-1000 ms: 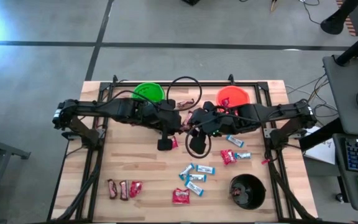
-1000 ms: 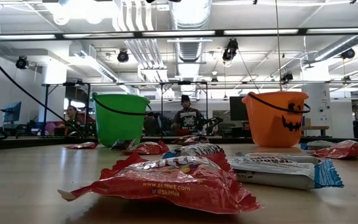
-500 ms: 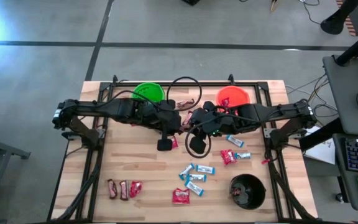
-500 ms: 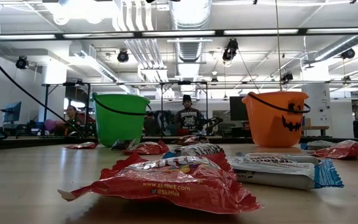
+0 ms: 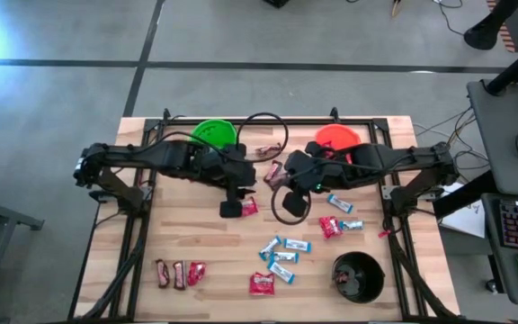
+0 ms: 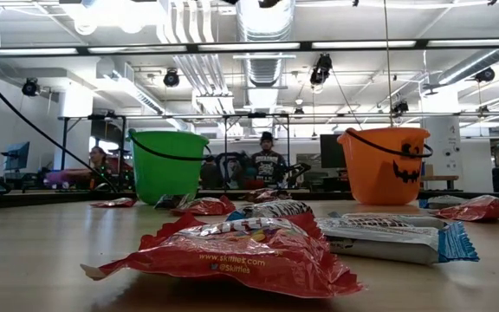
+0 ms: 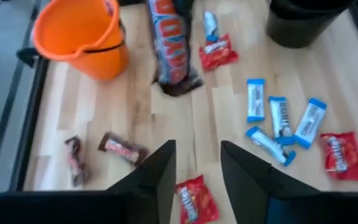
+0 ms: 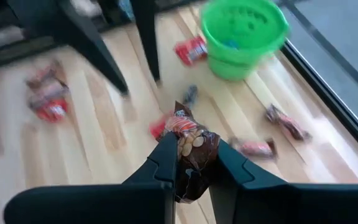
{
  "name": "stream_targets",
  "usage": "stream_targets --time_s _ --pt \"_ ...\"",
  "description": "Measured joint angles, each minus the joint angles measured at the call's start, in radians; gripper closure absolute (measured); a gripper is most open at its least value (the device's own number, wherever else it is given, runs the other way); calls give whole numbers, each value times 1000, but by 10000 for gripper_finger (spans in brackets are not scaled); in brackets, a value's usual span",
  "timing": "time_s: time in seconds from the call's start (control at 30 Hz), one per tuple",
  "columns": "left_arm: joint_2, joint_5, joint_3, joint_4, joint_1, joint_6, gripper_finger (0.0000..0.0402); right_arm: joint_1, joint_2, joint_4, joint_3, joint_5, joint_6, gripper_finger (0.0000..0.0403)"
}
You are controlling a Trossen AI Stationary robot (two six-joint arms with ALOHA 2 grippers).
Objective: Sort candy
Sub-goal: Put the brown candy into the black bucket
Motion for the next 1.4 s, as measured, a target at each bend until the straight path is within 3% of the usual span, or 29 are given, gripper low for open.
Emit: stream_targets --time_s 0.2,0.47,0.67,0.93,1.4 --pt "1 -51 48 -87 2 0 272 3 0 -81 31 -11 25 365" --pt "1 -79 61 -239 3 -4 269 37 -7 -303 47 -46 161 367" --pt "4 -79 61 -279 4 -15 269 97 -19 -362 48 -83 266 368" --pt "4 -79 61 -341 5 -16 269 228 -36 -495 48 -99 481 366" --pt "4 -79 60 -373 5 -16 269 464 -41 -493 21 -93 821 369"
